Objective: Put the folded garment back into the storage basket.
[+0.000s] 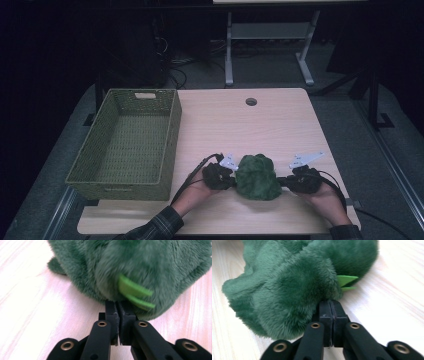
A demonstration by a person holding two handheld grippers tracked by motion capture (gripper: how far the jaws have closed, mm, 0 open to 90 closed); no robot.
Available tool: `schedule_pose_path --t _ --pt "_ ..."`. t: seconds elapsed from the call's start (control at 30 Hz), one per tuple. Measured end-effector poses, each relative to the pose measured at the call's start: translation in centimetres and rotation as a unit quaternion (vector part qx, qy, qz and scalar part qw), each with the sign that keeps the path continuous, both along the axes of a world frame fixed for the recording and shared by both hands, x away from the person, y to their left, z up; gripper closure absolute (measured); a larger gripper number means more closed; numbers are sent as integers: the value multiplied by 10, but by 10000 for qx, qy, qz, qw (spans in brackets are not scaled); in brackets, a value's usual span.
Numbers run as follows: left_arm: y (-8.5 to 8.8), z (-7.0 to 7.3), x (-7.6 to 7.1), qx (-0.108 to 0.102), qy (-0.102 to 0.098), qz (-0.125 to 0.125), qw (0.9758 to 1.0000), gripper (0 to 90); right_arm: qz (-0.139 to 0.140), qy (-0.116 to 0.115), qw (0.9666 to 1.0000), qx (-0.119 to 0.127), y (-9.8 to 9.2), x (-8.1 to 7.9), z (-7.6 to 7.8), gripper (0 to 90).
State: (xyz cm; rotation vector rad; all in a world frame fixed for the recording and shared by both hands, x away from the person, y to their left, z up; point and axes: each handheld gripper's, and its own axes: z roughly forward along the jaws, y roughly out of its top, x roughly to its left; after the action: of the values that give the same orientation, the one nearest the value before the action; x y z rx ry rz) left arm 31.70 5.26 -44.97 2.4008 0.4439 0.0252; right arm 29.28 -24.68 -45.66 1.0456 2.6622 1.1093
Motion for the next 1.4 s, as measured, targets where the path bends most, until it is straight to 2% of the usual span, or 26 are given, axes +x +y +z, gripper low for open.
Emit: schedule_pose_path --t 0.03,0.07,0.13,0.17,0.2,0.27,0.33,0.5,0.6,0.67,0.7,0.8,0.9,1.03,1.3,1.4 --pt "3 2 1 49 -35 -65 10000 831 -70 -78 9999 38 -4 -2 0 848" --pt "5 3 0 -20 0 -21 10000 801 -129 -143 9998 61 -6 -3 0 816" --pt "8 5 0 -22 11 -57 10000 727 -231 -217 9995 72 -9 -4 1 794" --pt "13 8 -1 6 26 -98 9999 684 -376 -319 9988 57 -16 -8 -1 724" --pt "15 9 -2 19 42 -123 9999 647 -468 -319 9984 33 -18 -9 -2 685" --pt "16 11 -4 53 -4 -198 9998 568 -572 -417 9975 -14 -22 -12 -5 590" --pt "16 14 -6 81 -34 -263 9996 507 -706 -474 9963 -80 -25 -16 -8 511" --pt "14 21 -5 101 -96 -405 9991 370 -1023 -551 9923 -418 -26 -18 -15 314" --pt "13 27 -2 41 -142 -456 9989 299 -1180 -617 9899 -483 -26 -17 -17 252" --pt "13 29 -1 15 -126 -459 9989 248 -1221 -611 9895 -477 -26 -16 -17 230" --pt "10 33 2 -1 -128 -509 9986 225 -1288 -631 9887 -429 -27 -15 -19 182" --pt "4 38 5 -54 -195 -588 9981 177 -1369 -671 9874 -413 -27 -15 -22 124" --pt "-2 40 8 -69 -237 -660 9975 138 -1390 -791 9867 -302 -27 -15 -26 86" --pt "-10 39 9 -52 -228 -798 9965 129 -1391 -782 9867 -296 -26 -15 -26 84" --pt "-31 23 13 158 -275 -1006 9944 128 -1374 -799 9868 -302 -27 -14 -26 85" --pt "-38 17 14 164 -235 -1055 9940 128 -1379 -796 9868 -302 -27 -14 -26 85"
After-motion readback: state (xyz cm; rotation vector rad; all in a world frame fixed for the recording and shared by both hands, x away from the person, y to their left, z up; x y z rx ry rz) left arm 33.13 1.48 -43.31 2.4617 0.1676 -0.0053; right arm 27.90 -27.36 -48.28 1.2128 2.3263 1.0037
